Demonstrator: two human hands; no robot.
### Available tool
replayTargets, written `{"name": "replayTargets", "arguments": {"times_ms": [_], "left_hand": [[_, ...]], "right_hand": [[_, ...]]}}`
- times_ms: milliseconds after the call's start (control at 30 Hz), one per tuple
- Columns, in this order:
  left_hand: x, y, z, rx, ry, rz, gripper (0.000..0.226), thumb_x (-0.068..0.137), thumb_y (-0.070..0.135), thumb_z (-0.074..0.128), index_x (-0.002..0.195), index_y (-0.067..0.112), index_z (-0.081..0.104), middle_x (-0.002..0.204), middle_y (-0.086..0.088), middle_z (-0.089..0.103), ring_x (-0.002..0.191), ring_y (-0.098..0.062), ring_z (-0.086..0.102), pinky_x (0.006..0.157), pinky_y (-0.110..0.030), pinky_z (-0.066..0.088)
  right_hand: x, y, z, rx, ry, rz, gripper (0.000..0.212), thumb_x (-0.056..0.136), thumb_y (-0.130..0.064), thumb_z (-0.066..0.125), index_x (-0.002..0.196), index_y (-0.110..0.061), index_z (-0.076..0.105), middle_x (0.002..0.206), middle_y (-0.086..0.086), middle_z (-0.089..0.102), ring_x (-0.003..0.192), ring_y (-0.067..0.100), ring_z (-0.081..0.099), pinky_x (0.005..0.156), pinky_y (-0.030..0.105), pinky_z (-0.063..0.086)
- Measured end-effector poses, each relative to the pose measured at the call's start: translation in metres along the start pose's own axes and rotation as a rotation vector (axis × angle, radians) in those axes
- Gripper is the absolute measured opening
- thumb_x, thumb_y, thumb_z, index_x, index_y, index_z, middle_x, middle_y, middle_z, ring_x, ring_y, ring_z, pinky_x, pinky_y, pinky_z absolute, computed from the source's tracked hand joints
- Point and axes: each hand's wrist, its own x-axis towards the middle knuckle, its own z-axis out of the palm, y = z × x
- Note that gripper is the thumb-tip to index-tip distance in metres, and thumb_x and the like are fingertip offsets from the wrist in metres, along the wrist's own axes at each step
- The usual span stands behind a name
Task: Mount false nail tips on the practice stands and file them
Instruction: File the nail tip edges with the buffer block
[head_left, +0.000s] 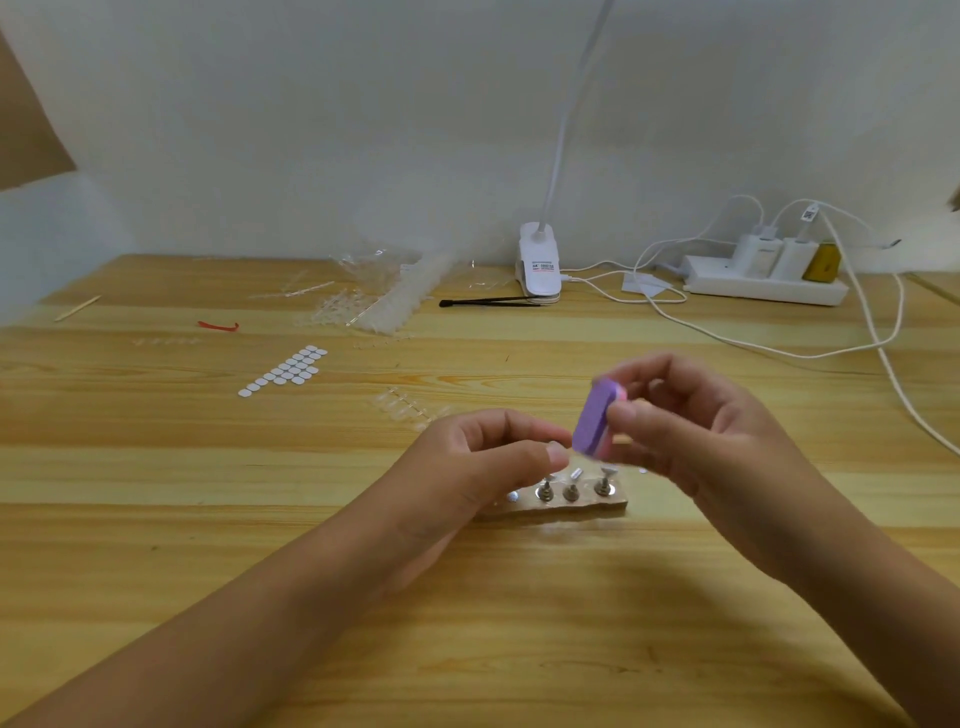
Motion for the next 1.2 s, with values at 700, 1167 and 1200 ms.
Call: {"name": "replayTargets", "arguments": {"times_ms": [700, 1167, 1200], "left_hand": [[0.004, 0.003, -0.010, -0.186, -0.046, 0.018, 0.027, 0.078, 0.017, 0.069, 0.104, 0.017, 0.077, 0.102, -0.008, 0.074, 0.099, -0.012, 0.068, 0.089, -0.019, 0.054], [0.004, 0.001, -0.010, -0.110, -0.057, 0.020, 0.026, 0.077, 0.026, 0.072, 0.101, 0.020, 0.079, 0.098, 0.002, 0.076, 0.087, -0.004, 0.068, 0.080, -0.018, 0.052], [0.004, 0.001, -0.010, -0.052, -0.055, 0.025, 0.027, 0.077, 0.027, 0.073, 0.103, 0.021, 0.078, 0.101, 0.001, 0.076, 0.092, -0.006, 0.069, 0.085, -0.023, 0.052]], "right_hand": [[-0.005, 0.009, 0.011, -0.061, -0.150, 0.012, 0.022, 0.078, -0.023, 0.074, 0.098, -0.017, 0.068, 0.087, 0.010, 0.073, 0.083, 0.021, 0.072, 0.073, 0.024, 0.056], [-0.006, 0.009, 0.013, 0.002, -0.127, 0.032, 0.029, 0.078, -0.013, 0.072, 0.096, 0.002, 0.056, 0.084, 0.014, 0.074, 0.078, 0.021, 0.073, 0.069, 0.024, 0.057], [-0.006, 0.008, 0.013, 0.000, -0.126, 0.039, 0.029, 0.077, -0.013, 0.071, 0.096, 0.003, 0.055, 0.085, 0.014, 0.074, 0.079, 0.022, 0.074, 0.069, 0.024, 0.057]]}}
